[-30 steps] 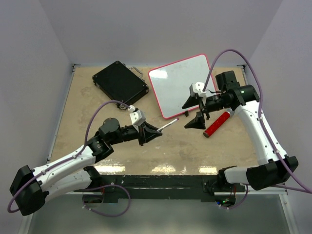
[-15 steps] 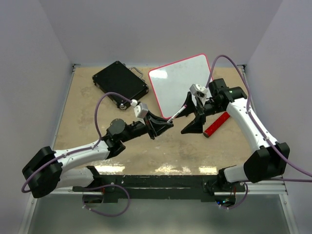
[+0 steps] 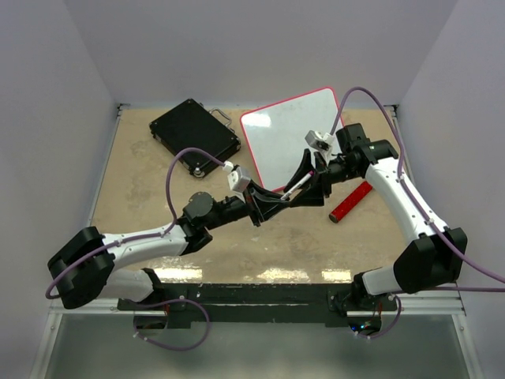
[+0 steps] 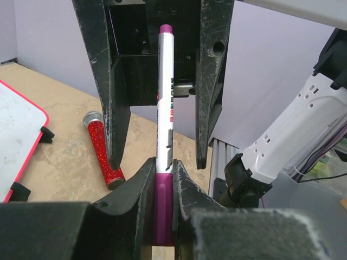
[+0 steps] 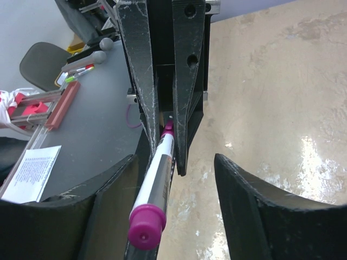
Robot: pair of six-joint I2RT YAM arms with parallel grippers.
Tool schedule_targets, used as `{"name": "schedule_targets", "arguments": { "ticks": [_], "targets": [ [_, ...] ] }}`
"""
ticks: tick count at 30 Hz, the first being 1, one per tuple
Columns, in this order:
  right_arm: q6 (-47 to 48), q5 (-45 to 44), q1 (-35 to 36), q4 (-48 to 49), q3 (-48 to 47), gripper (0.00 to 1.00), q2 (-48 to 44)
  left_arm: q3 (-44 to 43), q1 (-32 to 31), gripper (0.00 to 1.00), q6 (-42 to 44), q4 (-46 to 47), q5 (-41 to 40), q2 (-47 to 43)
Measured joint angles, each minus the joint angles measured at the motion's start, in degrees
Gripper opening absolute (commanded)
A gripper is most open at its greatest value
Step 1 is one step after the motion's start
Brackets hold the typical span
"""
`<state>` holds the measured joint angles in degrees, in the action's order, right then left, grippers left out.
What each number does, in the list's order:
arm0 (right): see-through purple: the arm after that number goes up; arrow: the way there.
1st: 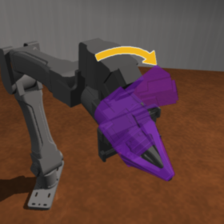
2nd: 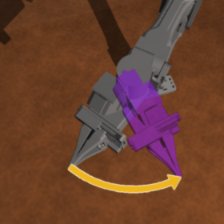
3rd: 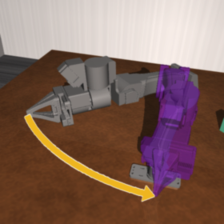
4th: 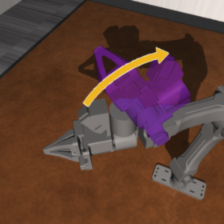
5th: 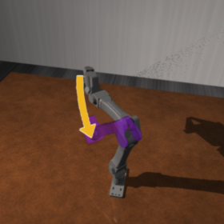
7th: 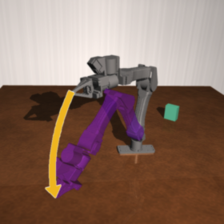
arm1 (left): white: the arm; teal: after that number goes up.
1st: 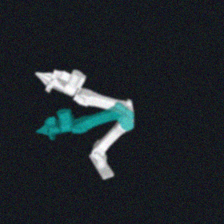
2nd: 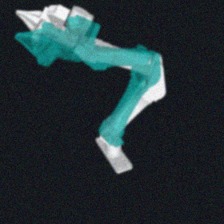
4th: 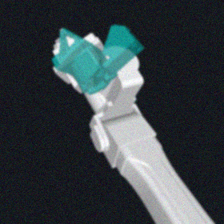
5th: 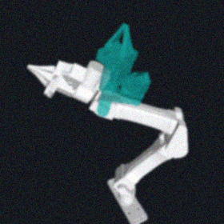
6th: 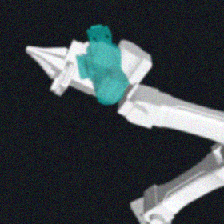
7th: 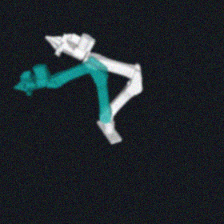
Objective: Write a sentence on the whiteboard
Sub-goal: Pass from the left arm to the right
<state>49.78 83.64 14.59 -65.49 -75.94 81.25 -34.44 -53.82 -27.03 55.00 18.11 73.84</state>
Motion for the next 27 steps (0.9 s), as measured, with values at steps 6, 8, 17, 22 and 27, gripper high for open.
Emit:
{"name": "schedule_targets", "arguments": {
  "ticks": [6, 8, 17, 22, 27],
  "targets": [
    [-4.81, 0.07, 0.02, 3.85, 0.04, 0.51, -0.37, -0.02, 0.00, 0.00, 0.07, 0.02, 0.00, 0.31],
    [-5.97, 0.09, 0.02, 4.87, 0.15, 0.50, -0.85, -0.02, 0.00, 0.00, 0.11, 0.00, -0.02, 0.31],
    [-9.94, 0.11, 0.02, 8.13, 0.48, 0.43, -2.40, -0.09, 0.00, 0.00, 0.24, -0.28, -0.31, 0.52],
    [-11.61, 0.11, 0.02, 9.62, 0.87, 0.36, -2.97, -0.24, 0.00, 0.00, 0.66, -0.44, -0.37, 0.61],
    [-13.42, 0.11, 0.02, 10.95, 1.51, 0.34, -3.02, -0.74, 0.00, 0.00, 0.68, -0.42, -0.39, 0.85]
  ]
}}
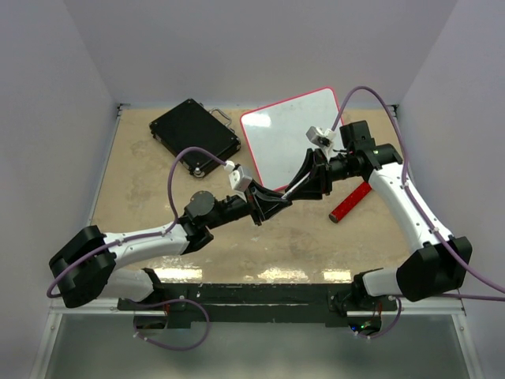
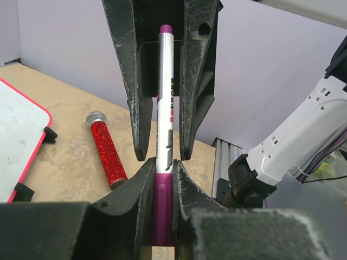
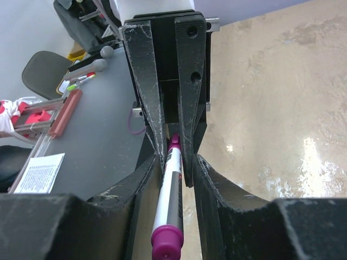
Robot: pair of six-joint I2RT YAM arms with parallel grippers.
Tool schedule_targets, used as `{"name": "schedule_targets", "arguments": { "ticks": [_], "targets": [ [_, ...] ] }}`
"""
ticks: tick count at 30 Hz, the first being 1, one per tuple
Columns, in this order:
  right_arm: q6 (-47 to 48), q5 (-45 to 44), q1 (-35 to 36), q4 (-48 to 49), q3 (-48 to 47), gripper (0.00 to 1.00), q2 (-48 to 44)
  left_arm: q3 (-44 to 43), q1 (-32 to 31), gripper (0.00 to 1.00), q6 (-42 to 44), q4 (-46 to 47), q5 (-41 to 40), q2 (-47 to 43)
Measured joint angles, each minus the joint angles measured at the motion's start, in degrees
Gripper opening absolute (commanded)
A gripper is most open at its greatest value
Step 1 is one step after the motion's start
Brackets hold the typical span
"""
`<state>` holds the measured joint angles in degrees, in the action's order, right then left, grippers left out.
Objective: Write a sentence on the whiteboard
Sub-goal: Pass from the left arm to the right
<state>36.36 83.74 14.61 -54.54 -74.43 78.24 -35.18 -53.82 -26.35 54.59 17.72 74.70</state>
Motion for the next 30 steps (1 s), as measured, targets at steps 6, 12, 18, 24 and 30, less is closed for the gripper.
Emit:
{"name": "schedule_targets", "arguments": {
  "ticks": [6, 12, 18, 24, 30],
  "targets": [
    [-1.44, 0.00, 0.00, 1.11, 0.09, 0.36, -0.02, -0.22, 0.00, 0.00, 0.02, -0.02, 0.02, 0.57],
    [-2.45, 0.00, 0.00, 2.08, 0.68, 0.33, -0.35, -0.31, 0.00, 0.00, 0.35, -0.02, 0.02, 0.96],
    [-4.11, 0.02, 0.00, 3.65, 1.51, 0.23, -1.11, -0.74, 0.00, 0.00, 0.57, -0.35, 0.09, 1.14],
    [-5.33, -0.07, -0.04, 5.29, 1.81, 0.00, -1.18, -1.05, 0.00, 0.00, 0.85, -0.81, 0.11, 1.16],
    [-6.47, -0.24, -0.07, 7.30, 2.73, 0.00, -2.43, -1.20, 0.00, 0.00, 0.92, -0.85, 0.42, 1.16]
  ]
}}
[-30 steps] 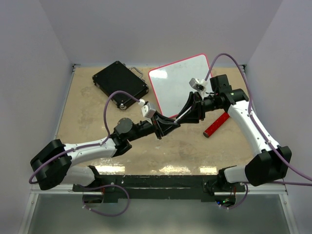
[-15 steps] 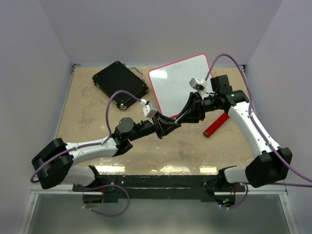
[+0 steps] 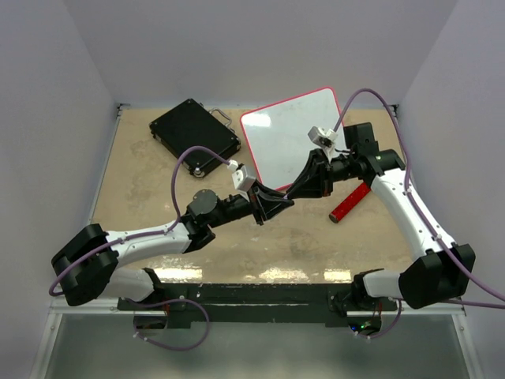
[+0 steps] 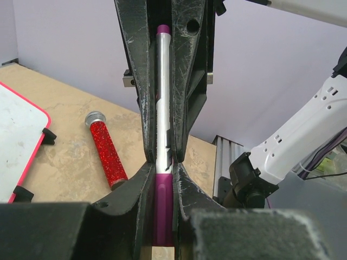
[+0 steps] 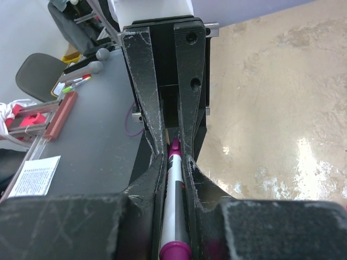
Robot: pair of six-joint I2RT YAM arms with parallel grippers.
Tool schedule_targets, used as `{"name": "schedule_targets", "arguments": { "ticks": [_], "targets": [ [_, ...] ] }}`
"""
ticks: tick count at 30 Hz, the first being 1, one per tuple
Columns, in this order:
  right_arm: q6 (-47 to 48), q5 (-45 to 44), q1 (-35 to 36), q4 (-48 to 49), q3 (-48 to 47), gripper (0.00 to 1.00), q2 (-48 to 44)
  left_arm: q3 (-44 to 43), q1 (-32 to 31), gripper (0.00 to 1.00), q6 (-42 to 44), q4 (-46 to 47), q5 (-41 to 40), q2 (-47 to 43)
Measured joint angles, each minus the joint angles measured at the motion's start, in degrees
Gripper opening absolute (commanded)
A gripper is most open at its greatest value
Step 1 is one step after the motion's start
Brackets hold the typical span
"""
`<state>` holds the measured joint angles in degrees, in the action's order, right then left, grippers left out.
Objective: Write a sentence on the whiteboard
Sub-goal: Pass from the left arm to the right, then open the pen cap from the whiteboard marker.
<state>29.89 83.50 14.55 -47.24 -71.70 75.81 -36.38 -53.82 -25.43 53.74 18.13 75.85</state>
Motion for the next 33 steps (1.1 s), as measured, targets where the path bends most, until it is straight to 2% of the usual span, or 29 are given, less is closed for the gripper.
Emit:
{"name": "schedule_targets", "arguments": {
  "ticks": [1, 2, 3, 5, 10, 14, 18, 21, 24, 25, 27, 33],
  "targets": [
    [-0.55, -0.04, 0.00, 0.48, 0.22, 0.00, -0.33, -0.02, 0.00, 0.07, 0.07, 0.15, 0.26, 0.00],
    [-1.05, -0.04, 0.02, 1.11, 0.46, 0.00, -0.68, -0.02, 0.00, 0.33, 0.15, 0.28, 0.57, -0.02],
    [-1.53, -0.09, 0.02, 1.77, 0.63, 0.00, -1.03, -0.02, 0.00, 0.46, 0.31, 0.55, 0.94, -0.04],
    [-2.64, 0.17, 0.02, 2.36, 0.70, 0.00, -1.44, 0.00, 0.02, 0.79, 1.07, 0.63, 1.92, -0.35],
    [-5.09, 0.26, 0.04, 4.17, 0.70, 0.00, -2.34, 1.60, 0.50, 0.94, 3.21, -1.20, 3.93, -4.94],
    [-7.82, 0.28, 0.04, 7.30, 1.46, 0.00, -2.99, 3.82, 3.63, 1.00, 4.00, -4.46, 6.60, -11.91],
    [-11.52, 0.26, 0.04, 11.63, 4.02, 0.00, -4.39, 6.43, 6.51, 1.00, 4.24, -7.56, 8.55, -18.21],
    [-14.64, 0.28, 0.04, 14.88, 6.03, 0.00, -5.62, 7.28, 6.93, 0.98, 4.17, -9.40, 10.19, -19.32],
    [-16.96, 0.26, 0.04, 17.35, 6.91, 0.00, -6.40, 7.15, 6.93, 0.90, 3.87, -10.19, 11.91, -16.94],
    [-17.49, 0.28, 0.04, 18.12, 7.08, 0.00, -6.56, 6.99, 6.93, 0.83, 3.65, -10.45, 12.55, -15.61],
    [-18.43, 0.26, 0.04, 19.17, 7.30, 0.00, -6.67, 6.08, 6.93, 0.77, 2.91, -10.69, 13.88, -12.39],
    [-21.51, 0.20, 0.04, 22.82, 9.07, 0.00, -6.82, 2.64, 6.93, 0.69, 0.39, -9.05, 16.41, -4.98]
  ]
}}
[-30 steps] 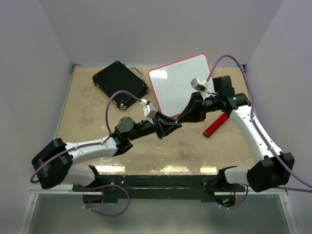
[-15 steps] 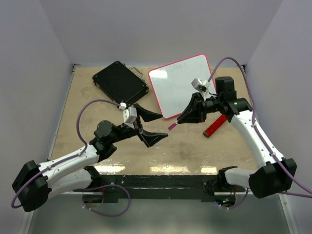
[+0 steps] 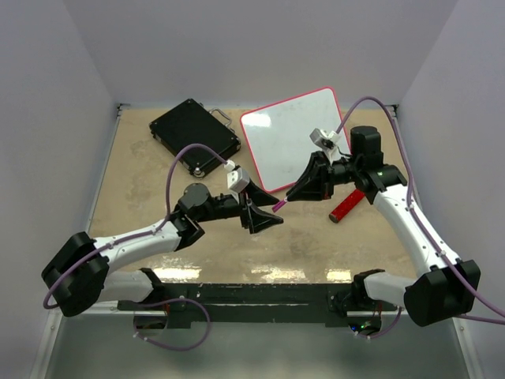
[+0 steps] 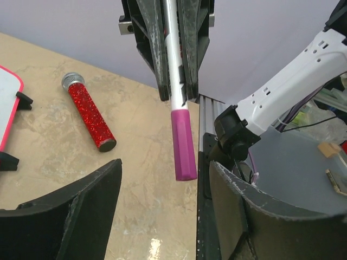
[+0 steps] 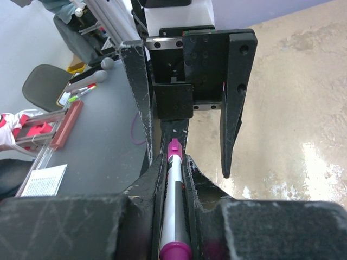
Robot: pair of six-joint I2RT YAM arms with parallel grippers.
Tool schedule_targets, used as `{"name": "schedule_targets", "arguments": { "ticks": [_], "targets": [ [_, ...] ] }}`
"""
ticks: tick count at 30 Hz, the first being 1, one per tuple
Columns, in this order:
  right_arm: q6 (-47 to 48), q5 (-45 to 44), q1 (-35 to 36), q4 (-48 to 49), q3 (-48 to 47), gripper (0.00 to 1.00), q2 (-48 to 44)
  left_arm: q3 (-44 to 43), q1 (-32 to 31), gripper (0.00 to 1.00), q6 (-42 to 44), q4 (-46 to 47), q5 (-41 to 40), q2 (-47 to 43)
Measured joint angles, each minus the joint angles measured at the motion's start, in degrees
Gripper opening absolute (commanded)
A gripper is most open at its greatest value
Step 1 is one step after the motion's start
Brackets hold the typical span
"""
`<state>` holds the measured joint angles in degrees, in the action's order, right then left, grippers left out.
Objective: Write a sentence on the whiteboard
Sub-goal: Open the pen cap from the whiteboard marker.
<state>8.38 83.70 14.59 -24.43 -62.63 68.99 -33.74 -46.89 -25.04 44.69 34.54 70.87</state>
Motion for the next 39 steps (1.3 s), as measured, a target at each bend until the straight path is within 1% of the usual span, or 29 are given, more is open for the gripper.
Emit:
{"name": "schedule_targets", "arguments": {
  "ticks": [6, 8, 9, 10, 11, 12, 13, 14, 15, 21, 24, 28, 32, 34, 36, 39],
  "targets": [
    [-1.79, -0.24, 0.02, 2.14, 0.90, 0.00, 0.00, -1.57, -0.04, 0.58, -1.51, 1.60, -0.17, 0.83],
    [-2.01, -0.39, 0.00, 2.51, 0.90, 0.00, 0.04, -2.01, -0.04, 0.53, -1.60, 1.53, -0.42, 0.85],
    [-2.03, -0.50, 0.00, 2.67, 0.90, 0.00, 0.07, -2.23, -0.04, 0.49, -1.64, 1.51, -0.52, 0.96],
    [-2.03, -0.61, 0.02, 2.67, 0.90, 0.00, 0.09, -2.47, -0.04, 0.41, -1.66, 1.40, -0.66, 1.16],
    [-2.05, -0.70, 0.02, 2.69, 0.90, 0.00, 0.13, -2.64, -0.04, 0.38, -1.81, 1.29, -0.74, 1.42],
    [-2.05, -0.83, 0.02, 2.71, 0.90, 0.00, 0.20, -2.78, -0.04, 0.27, -1.99, 1.09, -0.81, 1.68],
    [-2.05, -1.09, 0.00, 2.71, 0.90, 0.00, 0.31, -2.82, -0.04, 0.22, -2.19, 1.03, -0.83, 2.01],
    [-2.01, -1.62, 0.00, 2.71, 0.90, 0.00, 0.42, -2.84, -0.04, 0.13, -2.43, 0.90, -0.81, 2.32],
    [-1.99, -2.21, 0.00, 2.84, 0.90, 0.00, 0.57, -2.86, -0.04, 0.00, -2.62, 0.81, -0.72, 2.56],
    [-1.18, -3.45, -0.04, 2.40, 0.76, 0.00, 1.60, -3.13, 0.02, 0.00, -2.25, -0.63, -1.55, 2.82],
    [2.45, -3.61, 0.13, -1.55, -1.60, 0.00, 3.93, -1.70, 0.44, 0.00, -2.08, -0.72, -2.73, 1.62],
    [7.91, -3.41, 1.16, -7.69, -4.44, 0.00, 6.75, 2.32, 0.72, 0.00, -1.70, 1.27, -4.17, -1.18],
    [10.78, -3.65, -4.02, -10.43, -5.70, 0.00, 5.88, 9.90, 1.53, 0.00, -1.20, -0.61, -4.04, -5.57],
    [11.17, -3.85, -5.92, -10.73, -5.73, 0.00, 4.79, 12.26, 1.53, 0.00, -0.94, -1.31, -4.04, -7.15],
    [11.15, -4.35, -6.43, -10.67, -5.70, 0.00, 3.58, 14.14, 1.51, 0.00, -0.85, -2.47, -4.28, -8.98],
    [11.13, -5.09, -7.26, -10.32, -5.42, 0.00, 1.73, 15.61, 1.51, 0.00, -0.92, -4.28, -6.86, -11.17]
  ]
}}
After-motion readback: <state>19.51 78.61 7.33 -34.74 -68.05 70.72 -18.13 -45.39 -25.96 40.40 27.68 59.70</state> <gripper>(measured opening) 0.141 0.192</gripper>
